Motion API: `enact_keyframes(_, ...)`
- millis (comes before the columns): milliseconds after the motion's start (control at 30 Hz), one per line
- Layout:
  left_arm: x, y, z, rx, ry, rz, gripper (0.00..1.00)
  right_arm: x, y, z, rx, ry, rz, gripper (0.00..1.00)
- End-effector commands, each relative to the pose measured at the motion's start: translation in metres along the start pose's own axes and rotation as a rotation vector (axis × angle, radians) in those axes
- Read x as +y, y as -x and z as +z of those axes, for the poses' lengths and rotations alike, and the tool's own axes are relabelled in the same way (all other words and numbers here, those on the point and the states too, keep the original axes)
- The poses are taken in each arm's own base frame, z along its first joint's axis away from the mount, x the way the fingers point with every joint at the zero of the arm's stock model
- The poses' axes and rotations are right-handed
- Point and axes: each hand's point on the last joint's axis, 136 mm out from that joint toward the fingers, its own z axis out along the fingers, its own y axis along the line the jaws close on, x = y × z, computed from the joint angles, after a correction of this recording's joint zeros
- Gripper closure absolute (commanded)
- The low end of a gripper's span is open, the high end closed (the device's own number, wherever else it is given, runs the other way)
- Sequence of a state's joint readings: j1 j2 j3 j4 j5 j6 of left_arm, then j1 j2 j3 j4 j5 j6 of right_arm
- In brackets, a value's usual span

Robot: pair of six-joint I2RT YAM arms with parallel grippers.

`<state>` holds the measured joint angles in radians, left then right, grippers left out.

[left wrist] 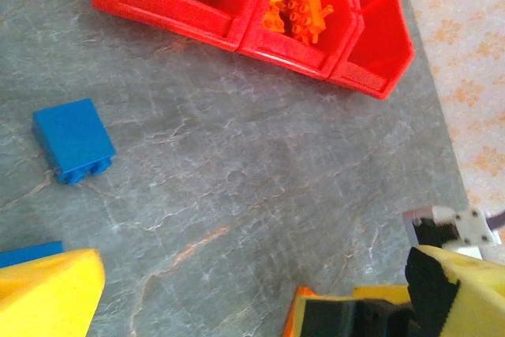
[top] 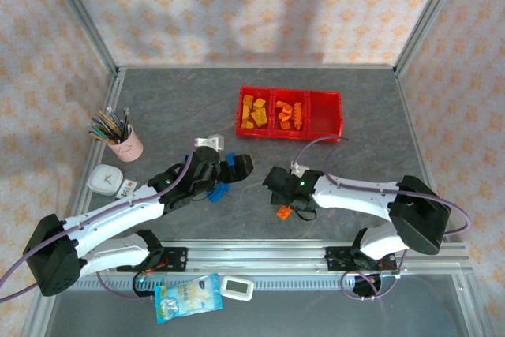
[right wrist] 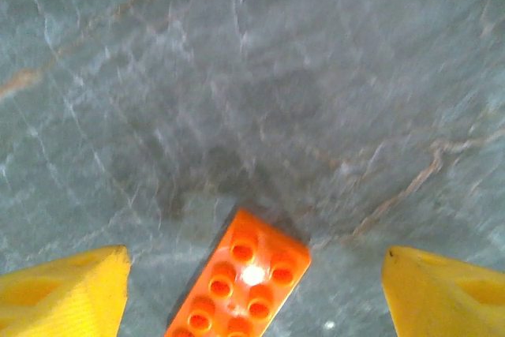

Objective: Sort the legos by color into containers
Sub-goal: Pick up the lego from the bottom-center of the table.

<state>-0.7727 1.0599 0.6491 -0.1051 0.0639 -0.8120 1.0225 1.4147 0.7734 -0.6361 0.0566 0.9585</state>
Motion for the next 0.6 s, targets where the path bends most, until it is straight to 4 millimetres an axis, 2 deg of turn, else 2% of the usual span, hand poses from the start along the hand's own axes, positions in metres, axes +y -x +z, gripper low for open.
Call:
enact_keyframes(0,0.008,0.001,-0.006,-0.021,0.032,-0.005,0.01,0.002,-0.009,0.004,-0.001,-0.003,0.091,0.2)
enact_keyframes(333,0.014,0.001,-0.008,-0.031,0.051,-0.006,0.01,0.007,-0.022,0.021,0.026,-0.064,0.073,0.31)
enact_keyframes(567,0.015,0.002,-0.009,-0.036,0.059,-0.003,0.01,0.007,-0.023,0.027,0.022,-0.071,0.066,0.48)
